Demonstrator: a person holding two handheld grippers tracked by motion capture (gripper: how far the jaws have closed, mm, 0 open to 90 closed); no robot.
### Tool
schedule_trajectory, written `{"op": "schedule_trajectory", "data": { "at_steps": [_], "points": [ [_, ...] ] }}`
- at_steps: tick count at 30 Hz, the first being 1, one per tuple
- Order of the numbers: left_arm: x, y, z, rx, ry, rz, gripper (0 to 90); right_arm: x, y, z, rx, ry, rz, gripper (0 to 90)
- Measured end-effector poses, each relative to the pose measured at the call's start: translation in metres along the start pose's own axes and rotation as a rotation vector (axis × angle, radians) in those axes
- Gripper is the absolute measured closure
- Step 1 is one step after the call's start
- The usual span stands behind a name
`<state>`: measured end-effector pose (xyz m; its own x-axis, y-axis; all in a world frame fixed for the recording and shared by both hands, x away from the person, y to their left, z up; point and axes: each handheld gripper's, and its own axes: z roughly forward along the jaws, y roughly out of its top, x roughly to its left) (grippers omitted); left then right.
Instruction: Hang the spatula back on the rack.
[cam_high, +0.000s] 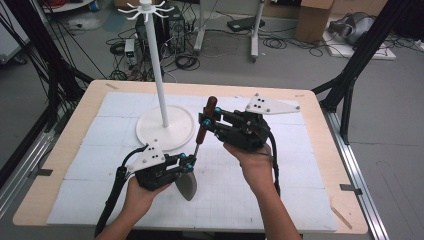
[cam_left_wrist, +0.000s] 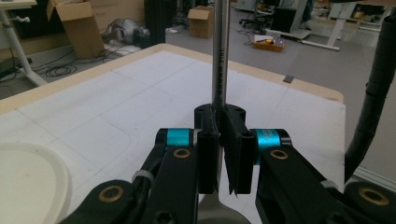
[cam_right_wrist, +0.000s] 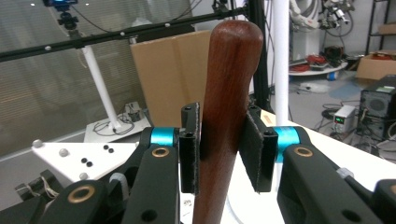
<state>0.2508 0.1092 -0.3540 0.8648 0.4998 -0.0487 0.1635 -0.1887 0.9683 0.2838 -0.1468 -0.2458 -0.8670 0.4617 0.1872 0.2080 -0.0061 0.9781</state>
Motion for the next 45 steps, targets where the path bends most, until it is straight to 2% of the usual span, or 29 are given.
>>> {"op": "schedule_trajectory", "data": {
  "at_steps": [4,11,15,16,20,23,26,31,37,41,45],
  "points": [
    [0.000,0.001,-0.003,-0.018,-0.025,0.006,83.7,0.003,0.003,-0.001,-0.001,0.031,-0.007,70.9],
    [0.001,0.004,-0.012,-0.048,-0.084,0.011,83.4,0.008,0.010,-0.001,-0.006,0.131,-0.013,72.2],
    [0.003,0.004,-0.015,-0.069,-0.139,-0.003,82.5,0.007,0.013,-0.001,-0.024,0.191,-0.007,72.5],
    [0.004,0.005,-0.015,-0.076,-0.160,-0.013,79.7,0.006,0.014,-0.001,-0.028,0.204,-0.012,72.5],
    [0.009,0.007,-0.016,-0.099,-0.210,-0.089,51.6,0.005,0.016,-0.003,-0.023,0.229,-0.029,72.5],
    [0.014,0.012,-0.020,-0.109,-0.236,-0.082,44.5,0.005,0.020,-0.004,-0.023,0.264,-0.042,72.5],
    [0.019,0.018,-0.023,-0.141,-0.268,-0.090,40.8,0.005,0.022,-0.004,-0.012,0.289,-0.049,72.5],
    [0.024,0.032,-0.026,-0.142,-0.285,-0.059,40.7,0.003,0.022,-0.002,0.004,0.323,-0.070,72.5],
    [0.024,0.050,-0.021,-0.154,-0.353,-0.059,42.1,0.004,0.020,0.003,0.018,0.380,-0.075,72.4],
    [0.023,0.053,-0.017,-0.150,-0.377,-0.056,44.3,0.007,0.019,0.007,0.034,0.405,-0.080,72.4],
    [0.023,0.053,-0.014,-0.144,-0.407,-0.042,51.2,0.008,0.016,0.011,0.044,0.423,-0.077,72.4]
  ]
}}
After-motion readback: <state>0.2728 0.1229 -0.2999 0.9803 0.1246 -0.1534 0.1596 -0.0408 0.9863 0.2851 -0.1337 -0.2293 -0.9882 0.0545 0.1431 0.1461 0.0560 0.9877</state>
